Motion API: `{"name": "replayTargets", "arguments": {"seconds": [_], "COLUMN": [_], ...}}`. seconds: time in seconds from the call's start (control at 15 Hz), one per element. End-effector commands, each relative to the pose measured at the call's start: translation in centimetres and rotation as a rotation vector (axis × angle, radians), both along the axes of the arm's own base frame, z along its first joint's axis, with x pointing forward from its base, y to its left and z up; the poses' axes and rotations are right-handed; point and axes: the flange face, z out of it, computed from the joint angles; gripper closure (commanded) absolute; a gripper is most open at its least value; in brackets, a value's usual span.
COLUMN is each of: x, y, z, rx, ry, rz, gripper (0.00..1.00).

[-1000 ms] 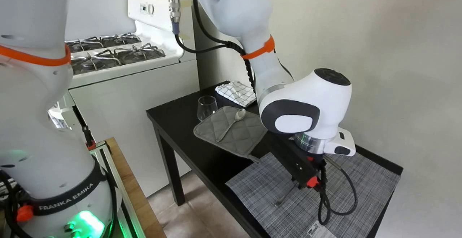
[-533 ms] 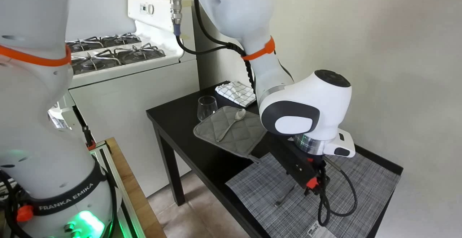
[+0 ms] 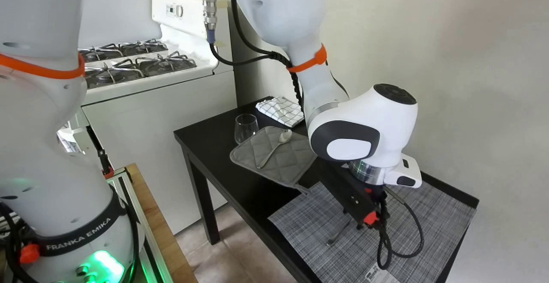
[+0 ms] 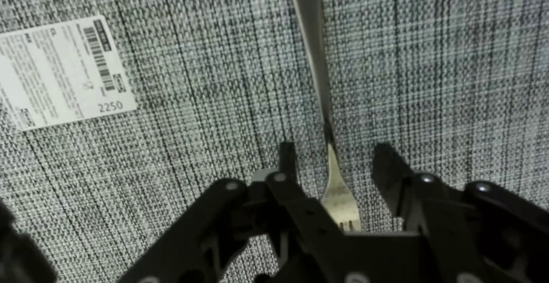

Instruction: Place the silver spoon and fork on top of the pot holder.

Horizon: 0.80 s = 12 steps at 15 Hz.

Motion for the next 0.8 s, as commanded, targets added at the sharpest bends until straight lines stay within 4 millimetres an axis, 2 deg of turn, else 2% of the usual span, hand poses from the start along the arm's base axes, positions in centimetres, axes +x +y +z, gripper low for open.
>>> {"name": "replayTargets", "arguments": {"seconds": [0.0, 0.13, 0.2, 0.53, 0.73], "x": [0.2, 0.2, 0.3, 0.3, 0.5], "y": [-0.4, -0.5, -0.6, -0.8, -0.4], "z": [-0.6, -0.5, -0.5, 0.0, 1.8], "rx": [-0.001, -0.004, -0.006, -0.013, -0.015], "ry": [0.012, 0.011, 0.011, 0.008, -0.003], "rz": [-0.01, -0.009, -0.009, -0.009, 0.002], "gripper": [0.81, 0.96, 0.99, 0.98, 0.98]}}
